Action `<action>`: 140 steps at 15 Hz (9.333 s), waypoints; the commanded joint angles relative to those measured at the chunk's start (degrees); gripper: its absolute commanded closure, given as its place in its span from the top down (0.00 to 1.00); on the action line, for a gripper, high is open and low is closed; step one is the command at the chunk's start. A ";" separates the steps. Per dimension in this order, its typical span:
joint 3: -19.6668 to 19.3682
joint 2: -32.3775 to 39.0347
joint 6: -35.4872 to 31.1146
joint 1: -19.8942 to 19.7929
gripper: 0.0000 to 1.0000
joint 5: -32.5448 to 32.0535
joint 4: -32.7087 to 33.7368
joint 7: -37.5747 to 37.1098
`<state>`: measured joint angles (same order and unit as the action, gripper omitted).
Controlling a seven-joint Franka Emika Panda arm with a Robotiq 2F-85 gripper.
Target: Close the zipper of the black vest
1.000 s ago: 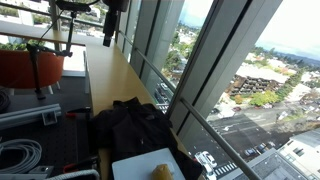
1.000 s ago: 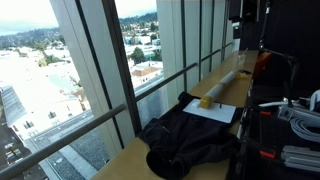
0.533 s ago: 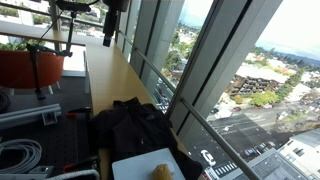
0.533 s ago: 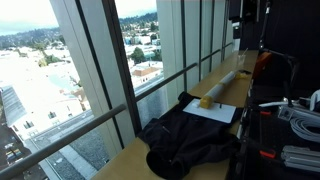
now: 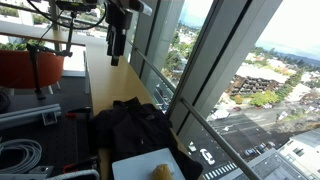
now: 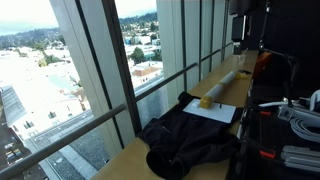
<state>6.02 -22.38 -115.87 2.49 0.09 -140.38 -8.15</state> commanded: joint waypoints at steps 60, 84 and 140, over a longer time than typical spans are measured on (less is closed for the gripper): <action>-2.57 69.05 -45.38 -6.53 0.66 -1.08 28.37 20.61; -8.76 66.95 -45.63 0.22 0.02 -5.01 25.35 15.00; -7.27 70.79 -42.68 30.03 0.02 -11.76 36.85 0.51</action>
<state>-2.00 48.36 -159.38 31.20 -9.97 -105.24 -5.30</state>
